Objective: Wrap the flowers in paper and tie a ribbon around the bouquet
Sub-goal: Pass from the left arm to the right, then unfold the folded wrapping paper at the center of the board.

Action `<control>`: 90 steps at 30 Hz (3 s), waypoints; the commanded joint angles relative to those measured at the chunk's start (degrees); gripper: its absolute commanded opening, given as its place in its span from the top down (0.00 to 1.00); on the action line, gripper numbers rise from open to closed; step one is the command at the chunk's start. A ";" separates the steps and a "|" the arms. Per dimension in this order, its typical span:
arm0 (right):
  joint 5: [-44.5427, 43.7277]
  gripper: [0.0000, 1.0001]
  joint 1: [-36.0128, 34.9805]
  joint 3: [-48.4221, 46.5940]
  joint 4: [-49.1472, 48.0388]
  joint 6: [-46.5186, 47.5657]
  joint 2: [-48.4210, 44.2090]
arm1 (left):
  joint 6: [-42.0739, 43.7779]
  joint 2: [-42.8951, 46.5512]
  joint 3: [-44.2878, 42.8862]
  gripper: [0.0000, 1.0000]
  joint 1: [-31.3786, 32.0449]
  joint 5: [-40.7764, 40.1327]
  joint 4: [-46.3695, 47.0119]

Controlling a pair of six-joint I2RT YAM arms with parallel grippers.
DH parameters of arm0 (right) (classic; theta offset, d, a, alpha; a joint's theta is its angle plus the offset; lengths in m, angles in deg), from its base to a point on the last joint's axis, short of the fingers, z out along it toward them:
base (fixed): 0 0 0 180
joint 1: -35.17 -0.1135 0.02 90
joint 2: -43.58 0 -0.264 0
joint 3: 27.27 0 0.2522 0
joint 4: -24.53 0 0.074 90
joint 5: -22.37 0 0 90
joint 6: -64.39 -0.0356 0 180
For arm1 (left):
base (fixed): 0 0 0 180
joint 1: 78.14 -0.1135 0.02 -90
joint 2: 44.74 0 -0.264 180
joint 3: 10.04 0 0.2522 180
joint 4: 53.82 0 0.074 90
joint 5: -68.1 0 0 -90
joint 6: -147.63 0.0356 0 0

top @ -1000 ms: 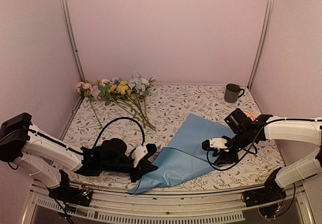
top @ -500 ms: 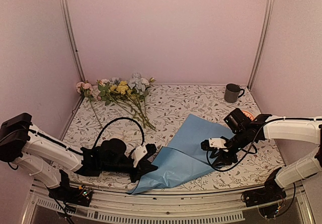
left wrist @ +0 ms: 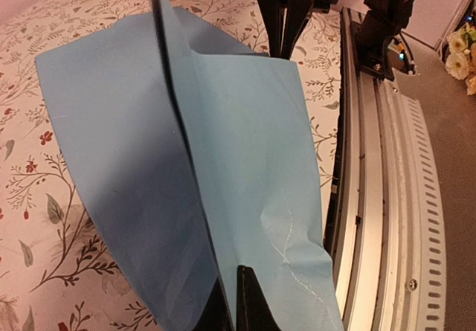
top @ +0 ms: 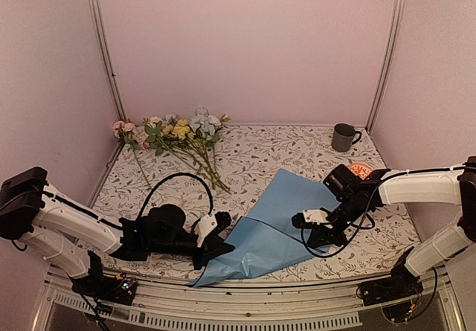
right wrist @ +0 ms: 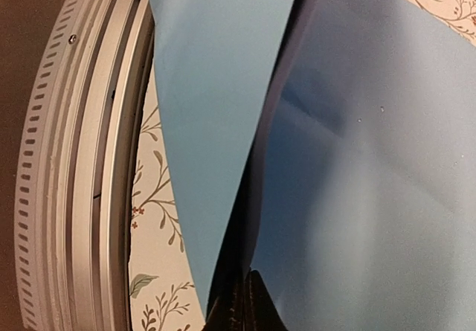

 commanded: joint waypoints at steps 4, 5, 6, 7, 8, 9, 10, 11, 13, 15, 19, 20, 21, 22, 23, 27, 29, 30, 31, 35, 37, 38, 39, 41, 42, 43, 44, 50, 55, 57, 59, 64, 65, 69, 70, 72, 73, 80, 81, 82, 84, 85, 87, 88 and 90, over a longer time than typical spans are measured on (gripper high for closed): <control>3.09 1.00 -0.43 -2.91 1.18 1.72 -0.30 | -0.06 2.37 0.54 1.00 0.19 2.10 0.35; 2.86 1.00 -0.40 -3.18 1.16 1.72 -0.80 | -0.05 2.84 0.52 0.85 0.21 2.84 0.06; 2.49 1.00 -0.39 -3.39 1.19 1.93 -1.37 | -0.05 3.42 0.59 0.72 0.25 3.66 0.01; 2.17 1.00 -0.39 -3.49 1.00 2.08 -2.07 | -0.05 4.04 0.74 0.55 0.27 4.41 0.00; 1.97 1.00 -0.43 -3.50 0.90 2.15 -2.91 | -0.08 4.75 0.86 0.41 0.25 4.95 -0.02; 1.76 1.00 -0.41 -3.46 0.72 2.36 -3.67 | -0.24 5.81 1.01 0.29 0.30 5.24 -0.07; 1.52 1.00 -0.39 -3.33 0.71 2.50 -4.55 | -0.35 6.52 1.21 0.22 0.33 5.59 -0.20; 1.48 1.00 -0.39 -3.34 0.62 2.59 -5.32 | -0.44 7.33 1.36 0.19 0.33 6.10 -0.26; 1.48 1.00 -0.43 -3.22 0.46 2.55 -6.66 | -0.45 8.89 1.58 0.16 0.37 6.68 -0.72; 1.34 1.00 -0.49 -3.36 0.08 2.37 -8.25 | -0.35 10.58 1.72 0.15 0.34 7.91 -1.39; 0.76 1.00 -0.50 -4.64 0.30 2.75 -10.38 | -0.49 15.22 2.20 0.13 0.53 9.61 -1.16; 0.76 1.00 -0.49 -5.29 0.56 2.92 -10.53 | -0.49 16.20 2.15 0.12 0.61 9.42 -1.15; 0.64 1.00 -0.52 -6.16 0.79 3.09 -10.56 | -0.49 16.85 2.13 0.11 0.66 9.07 -1.30; 0.47 1.00 -0.56 -7.08 1.07 3.12 -10.52 | -0.29 17.33 2.08 0.11 0.83 8.76 -1.46; 0.12 1.00 -0.75 -8.00 1.21 3.09 -10.36 | -0.29 17.37 1.92 0.11 0.95 8.04 -1.89; -0.51 1.00 -1.09 -11.81 1.80 2.15 -9.29 | -0.66 15.11 -0.35 0.11 1.73 4.55 -5.73; -0.59 1.00 -1.22 -13.57 2.35 2.08 -8.77 | -1.17 13.83 -1.31 0.13 2.00 1.66 -7.13; -0.96 1.00 -1.33 -14.32 2.56 2.27 -8.58 | -1.53 13.42 -1.46 0.14 2.02 0.43 -7.46; -1.24 1.00 -1.50 -14.88 2.78 2.46 -8.43 | -1.81 13.26 -1.36 0.16 2.04 -1.09 -7.48; -1.52 1.00 -1.79 -16.38 3.71 3.83 -8.32 | -3.51 14.04 -0.51 0.40 2.04 -7.24 -7.16; -1.45 1.00 -2.09 -16.71 3.50 4.36 -8.28 | -4.07 14.45 -0.14 0.58 2.04 -7.36 -6.20; -1.63 1.00 -2.33 -16.78 2.95 4.43 -8.36 | -4.37 14.45 0.11 0.67 2.02 -6.99 -5.36; -1.87 1.00 -2.50 -16.81 2.12 4.31 -8.45 | -4.82 14.33 0.37 0.77 2.04 -6.70 -4.56; -1.81 1.00 -2.81 -16.82 0.41 3.52 -8.76 | -6.40 14.14 1.07 0.97 2.04 -6.69 -2.46; -2.17 1.00 -3.00 -16.66 -1.63 3.00 -9.22 | -7.26 14.11 1.59 1.00 1.99 -6.70 -0.51; -3.41 0.96 -3.05 -16.18 -4.67 2.18 -9.80 | -8.32 14.15 2.18 1.00 2.03 -7.08 1.07; -4.80 0.87 -3.03 -15.45 -8.09 -0.33 -10.63 | -9.57 14.30 2.80 1.00 2.04 -8.01 2.52; -9.44 0.44 -3.05 -11.77 -27.35 -14.62 -17.91 | -22.28 18.98 9.00 1.00 1.87 -30.76 7.23; -9.60 0.34 -2.85 -8.91 -36.60 -32.62 -22.24 | -38.16 27.72 15.85 1.00 0.80 -48.37 2.21; -11.51 0.34 -2.37 -7.57 -37.10 -39.85 -22.26 | -44.86 32.63 19.39 1.00 -0.04 -52.26 0.00; -14.67 0.38 -1.68 -5.67 -37.14 -45.40 -20.83 | -49.31 37.61 21.48 1.00 -0.76 -54.19 -4.75; -24.91 0.64 1.89 -3.85 -32.77 -59.73 -9.01 | -51.85 47.43 22.66 1.00 -1.76 -54.88 -17.41; -26.49 0.71 2.68 -4.96 -30.98 -61.03 -5.58 | -52.27 49.64 22.62 1.00 -1.89 -55.16 -20.29; -29.19 0.95 4.93 -11.84 -25.59 -63.46 8.50 | -51.67 55.18 22.68 1.00 -2.21 -55.87 -25.72; -29.62 0.99 5.09 -13.55 -24.07 -63.34 11.85 | -51.07 56.24 22.78 1.00 -2.37 -55.68 -26.16; -31.20 1.00 5.58 -17.07 -22.26 -63.29 17.62 | -49.36 57.21 22.87 1.00 -3.06 -54.12 -26.53; -32.42 1.00 5.96 -18.44 -21.55 -63.31 19.72 | -48.91 57.25 22.68 1.00 -3.49 -53.21 -26.73; -38.00 1.00 13.13 -24.81 -19.37 -64.29 28.40 | -47.23 52.73 19.69 1.00 -6.24 -48.65 -29.65; -39.02 1.00 14.03 -25.41 -18.54 -64.07 29.09 | -46.41 51.65 19.22 1.00 -6.55 -48.28 -29.40; -39.73 1.00 15.05 -25.88 -17.77 -63.79 29.68 | -45.92 50.84 18.82 1.00 -6.72 -48.01 -29.32; -40.90 1.00 17.07 -26.08 -16.55 -62.97 30.65 | -44.58 49.49 18.29 1.00 -7.19 -47.55 -28.83; -41.33 1.00 18.11 -25.90 -16.16 -62.77 30.81 | -44.08 48.98 18.14 1.00 -7.44 -47.19 -28.63; -42.12 1.00 20.06 -25.01 -15.80 -62.32 30.41 | -43.00 48.20 17.89 1.00 -7.98 -46.24 -27.99; -42.53 1.00 20.96 -24.47 -15.78 -62.18 30.02 | -42.54 47.86 17.86 1.00 -8.38 -45.70 -27.55; -43.28 1.00 22.63 -23.15 -15.69 -61.87 29.07 | -41.36 47.17 17.86 1.00 -9.05 -44.33 -26.41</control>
